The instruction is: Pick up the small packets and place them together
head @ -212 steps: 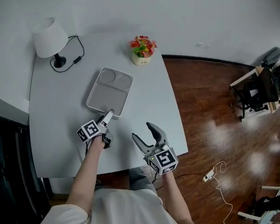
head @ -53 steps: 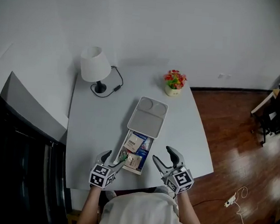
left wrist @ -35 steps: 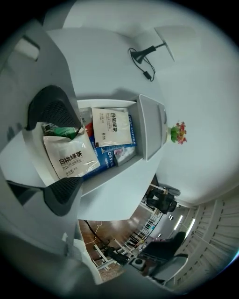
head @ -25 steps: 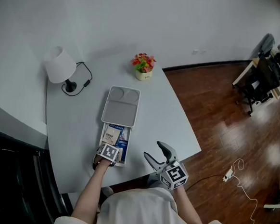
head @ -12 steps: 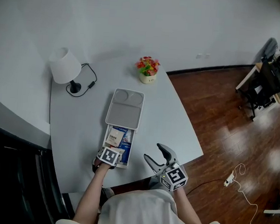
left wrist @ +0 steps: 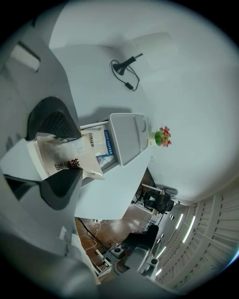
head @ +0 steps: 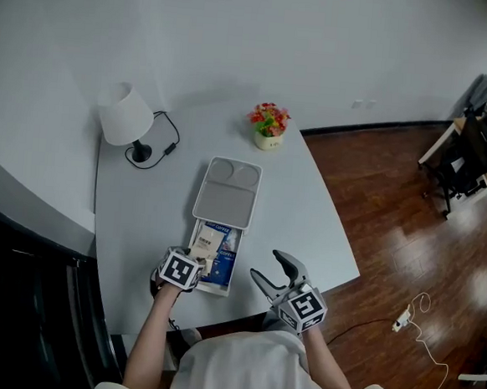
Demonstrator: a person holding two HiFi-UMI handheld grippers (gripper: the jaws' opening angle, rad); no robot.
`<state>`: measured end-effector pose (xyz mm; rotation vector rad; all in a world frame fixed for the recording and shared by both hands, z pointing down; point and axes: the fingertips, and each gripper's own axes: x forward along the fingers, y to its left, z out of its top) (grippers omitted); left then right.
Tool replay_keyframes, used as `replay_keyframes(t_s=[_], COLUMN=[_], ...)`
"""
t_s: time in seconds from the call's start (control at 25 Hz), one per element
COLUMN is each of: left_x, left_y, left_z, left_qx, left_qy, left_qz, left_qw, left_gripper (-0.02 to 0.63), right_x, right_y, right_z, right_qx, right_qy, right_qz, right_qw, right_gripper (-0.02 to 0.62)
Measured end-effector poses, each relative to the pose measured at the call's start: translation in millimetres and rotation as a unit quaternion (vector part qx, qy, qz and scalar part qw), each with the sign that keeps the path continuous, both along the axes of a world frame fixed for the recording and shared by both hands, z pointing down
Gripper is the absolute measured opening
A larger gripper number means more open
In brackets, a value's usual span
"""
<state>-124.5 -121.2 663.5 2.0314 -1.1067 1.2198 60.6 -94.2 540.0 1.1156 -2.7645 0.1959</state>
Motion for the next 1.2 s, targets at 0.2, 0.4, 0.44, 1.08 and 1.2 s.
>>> replay_keyframes(t_s=[0.2,0.4,0.44,1.08,1.2], left_x=[-8.4,-17.2,-17.9,-1.7,-2.0], left_y=[-37.6,-85.0,-96.4,-199.8,-203.3], left_z=[-17.7,-25.2,-25.6,36.1,39.7], left_qx=[0.018,0.027,0.028,-0.037,-0.036], left_qy=[-0.011,-0.026,-0.029,-0.017,-0.025], left_qz=[0.008,0.016,0.020,0.035,0.029], left_qw=[0.9997,0.9992,0.9990,0.9986,0.9986], left_gripper=[0.210,0.210,0.210,0.244,0.242], right_x=[4.9,14.3,16.3,43.5,46.2], right_y=[-7.2,-13.4,-15.3,-33.7,-35.3], right_z=[1.3,2.0,2.2,13.2,14.0], right_qx=[-0.001,-0.004,-0.005,-0.028,-0.030], right_qy=[0.002,0.004,0.005,0.035,0.038], right_qz=[0.006,0.018,0.020,0.051,0.053], right_qw=[1.000,1.000,1.000,0.998,0.997], right_gripper=[0.290,0.290,0.290,0.290,0.290])
